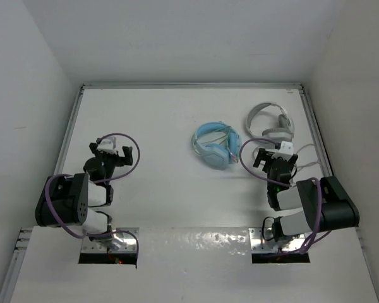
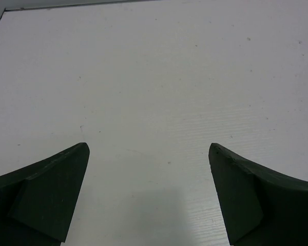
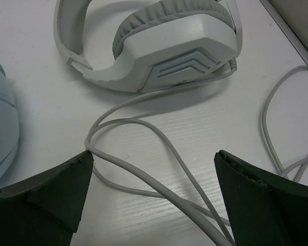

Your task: Wrap the headphones

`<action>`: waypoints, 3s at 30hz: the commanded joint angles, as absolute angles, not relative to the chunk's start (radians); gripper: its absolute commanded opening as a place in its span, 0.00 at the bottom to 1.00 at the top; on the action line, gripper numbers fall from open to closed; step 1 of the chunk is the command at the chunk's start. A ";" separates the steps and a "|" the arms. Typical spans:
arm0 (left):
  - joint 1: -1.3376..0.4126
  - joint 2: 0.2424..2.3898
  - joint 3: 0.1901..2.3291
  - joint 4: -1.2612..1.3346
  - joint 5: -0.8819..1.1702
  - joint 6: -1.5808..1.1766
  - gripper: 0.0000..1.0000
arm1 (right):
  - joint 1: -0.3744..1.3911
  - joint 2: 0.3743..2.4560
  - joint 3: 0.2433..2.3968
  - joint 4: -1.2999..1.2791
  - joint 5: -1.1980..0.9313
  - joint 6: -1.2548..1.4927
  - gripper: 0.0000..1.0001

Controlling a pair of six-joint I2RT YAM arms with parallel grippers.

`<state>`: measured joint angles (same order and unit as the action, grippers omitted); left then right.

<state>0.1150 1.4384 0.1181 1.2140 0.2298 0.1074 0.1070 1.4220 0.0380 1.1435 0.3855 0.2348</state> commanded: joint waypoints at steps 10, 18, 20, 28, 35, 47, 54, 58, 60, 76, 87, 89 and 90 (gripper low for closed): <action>0.181 1.362 0.468 0.636 0.673 0.303 0.89 | 0.104 1.162 0.146 0.754 0.307 0.216 0.99; 0.131 1.456 1.120 -0.175 0.594 0.376 0.71 | 0.091 0.983 0.545 0.300 0.357 0.248 0.54; 0.107 1.440 1.166 -0.210 0.492 0.371 0.74 | 0.089 1.070 0.619 0.188 0.406 0.277 0.99; 0.057 1.443 1.221 -0.282 0.423 0.374 0.77 | 0.046 1.365 0.975 -0.144 0.418 0.344 0.99; 0.052 1.462 1.258 -0.337 0.459 0.397 0.77 | 0.045 1.171 0.844 -0.268 0.261 0.382 0.94; 0.041 1.454 1.278 -0.367 0.499 0.408 0.77 | -0.230 1.217 0.993 -0.358 0.101 0.546 0.99; 0.040 1.451 1.273 -0.371 0.500 0.413 0.77 | -0.362 1.163 0.691 0.239 -0.763 0.944 0.99; 0.038 1.448 1.273 -0.374 0.503 0.411 0.77 | -0.309 1.095 0.854 -0.228 -0.357 0.687 0.99; 0.035 1.443 1.275 -0.376 0.506 0.413 0.77 | -0.290 1.063 0.852 -0.238 -0.308 0.624 0.99; 0.009 1.450 1.293 -0.410 0.492 0.420 0.77 | -0.216 1.201 1.015 -0.314 -0.035 0.431 0.96; -0.046 1.454 1.284 -0.429 0.434 0.428 0.77 | -0.212 1.731 1.293 -0.193 -0.014 -0.035 0.99; -0.052 1.459 1.285 -0.436 0.420 0.428 0.77 | -0.206 1.805 1.372 -0.222 0.033 -0.040 0.99; -0.055 1.460 1.284 -0.436 0.411 0.428 0.77 | -0.192 1.837 1.368 -0.177 0.069 -0.057 0.99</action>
